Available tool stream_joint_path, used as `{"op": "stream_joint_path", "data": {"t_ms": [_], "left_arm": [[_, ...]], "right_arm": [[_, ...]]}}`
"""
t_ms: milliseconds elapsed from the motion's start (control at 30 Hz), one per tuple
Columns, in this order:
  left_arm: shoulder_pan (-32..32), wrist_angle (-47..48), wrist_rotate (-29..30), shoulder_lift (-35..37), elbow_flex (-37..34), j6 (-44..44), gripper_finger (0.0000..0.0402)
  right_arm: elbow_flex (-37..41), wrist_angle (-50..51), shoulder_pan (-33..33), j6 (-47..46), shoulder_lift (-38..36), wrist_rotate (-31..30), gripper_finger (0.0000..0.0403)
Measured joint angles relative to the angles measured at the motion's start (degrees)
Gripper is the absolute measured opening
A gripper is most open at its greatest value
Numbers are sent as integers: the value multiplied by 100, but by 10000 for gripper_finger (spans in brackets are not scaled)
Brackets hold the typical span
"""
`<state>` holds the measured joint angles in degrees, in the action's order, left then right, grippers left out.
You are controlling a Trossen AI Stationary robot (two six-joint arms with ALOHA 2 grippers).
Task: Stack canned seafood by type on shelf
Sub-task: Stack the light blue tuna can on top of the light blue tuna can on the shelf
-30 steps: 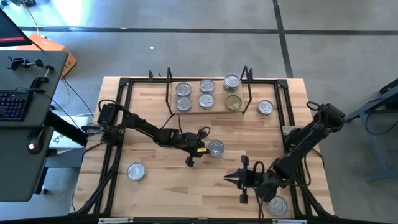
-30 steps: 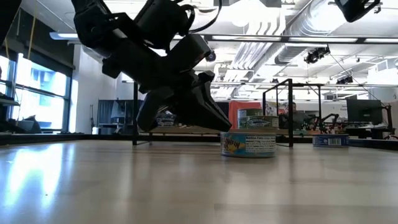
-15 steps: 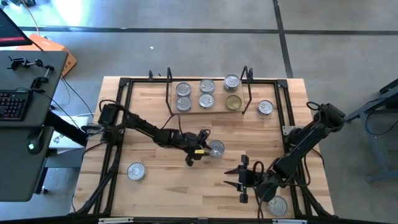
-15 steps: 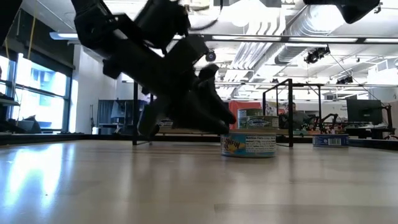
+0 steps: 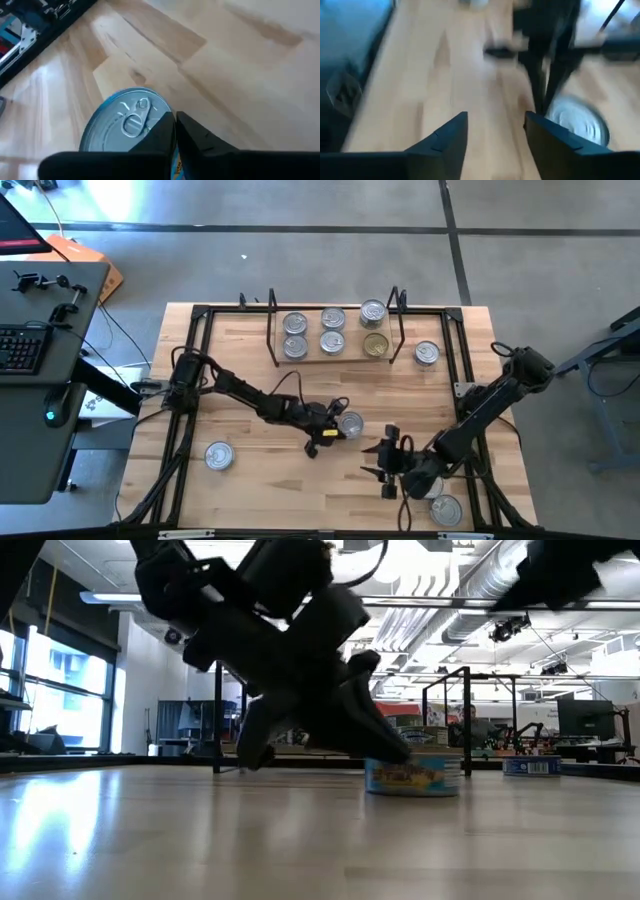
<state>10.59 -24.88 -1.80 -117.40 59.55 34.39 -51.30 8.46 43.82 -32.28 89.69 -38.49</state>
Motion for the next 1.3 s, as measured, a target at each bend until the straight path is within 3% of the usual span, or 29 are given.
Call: {"op": "stream_joint_path", "data": {"t_ms": [133, 333, 467, 567, 633, 800, 933, 1133, 1300], "left_arm": [[122, 255, 124, 79, 415, -338, 12], [190, 1075, 156, 67, 910, -770, 3], [229, 1136, 181, 96, 1014, -511, 6], [288, 1362, 185, 86, 1001, 10, 28], [302, 1377, 183, 75, 1004, 116, 52], [142, 1441, 254, -6, 1008, 40, 109], [-1, 1403, 254, -125, 1018, 106, 128], [-76, 1385, -61, -435, 1025, 625, 118], [-40, 1306, -14, -529, 1036, 613, 57]], "right_arm": [[8, 495, 4, 1, 235, 462, 218], [8, 443, 1, 545, 561, -168, 221], [8, 437, -58, 296, 665, 95, 220], [-11, 384, -143, -334, 651, 496, 220], [-112, 436, -198, -211, 643, 621, 220], [-654, 843, -201, 383, 626, 415, 220], [-903, 1230, -89, 412, 621, 223, 220], [-818, 1219, 203, 428, 805, -331, 220], [-788, 1181, 285, 429, 1126, -557, 220]]}}
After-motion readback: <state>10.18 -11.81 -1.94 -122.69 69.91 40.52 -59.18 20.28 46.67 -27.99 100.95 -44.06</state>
